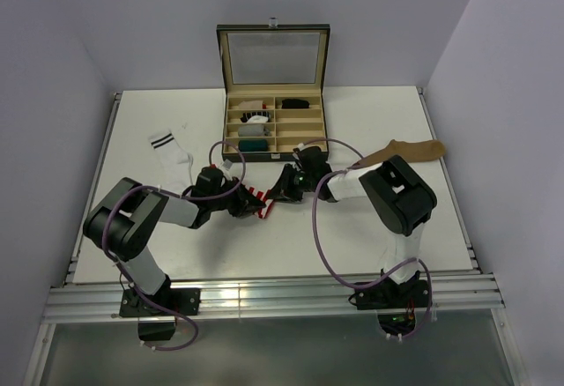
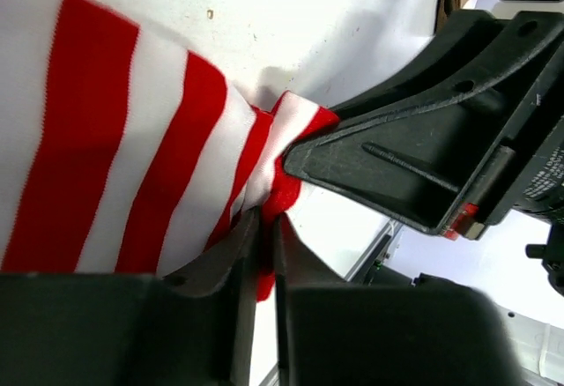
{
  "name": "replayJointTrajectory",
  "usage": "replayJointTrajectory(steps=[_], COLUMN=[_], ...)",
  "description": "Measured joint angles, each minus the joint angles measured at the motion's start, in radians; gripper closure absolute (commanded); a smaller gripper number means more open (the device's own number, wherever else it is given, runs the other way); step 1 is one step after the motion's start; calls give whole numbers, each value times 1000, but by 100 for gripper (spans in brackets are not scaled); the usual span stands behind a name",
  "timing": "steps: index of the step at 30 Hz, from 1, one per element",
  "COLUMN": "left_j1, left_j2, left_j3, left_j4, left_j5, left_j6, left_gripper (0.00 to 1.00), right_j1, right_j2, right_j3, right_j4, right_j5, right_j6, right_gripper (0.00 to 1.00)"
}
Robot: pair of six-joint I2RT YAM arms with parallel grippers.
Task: Roll the socks
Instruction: Roll the sock at the center of the board.
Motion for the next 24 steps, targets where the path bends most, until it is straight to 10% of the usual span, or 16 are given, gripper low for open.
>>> replayJointTrajectory(steps=[9,24], left_j1=[-9,-391], left_j2=[-93,-214], left_j3=[19,228], left_j4=[-155,-412], left_j5=[-87,-652], left_j6=[74,546], left_gripper=[51,40], right_j1=[4,23], right_j2=[-14,-68], right_j3=[40,172], right_j4=[-108,-451], right_j5=[53,304], right_j6=[-50,-132], right_gripper=[100,100])
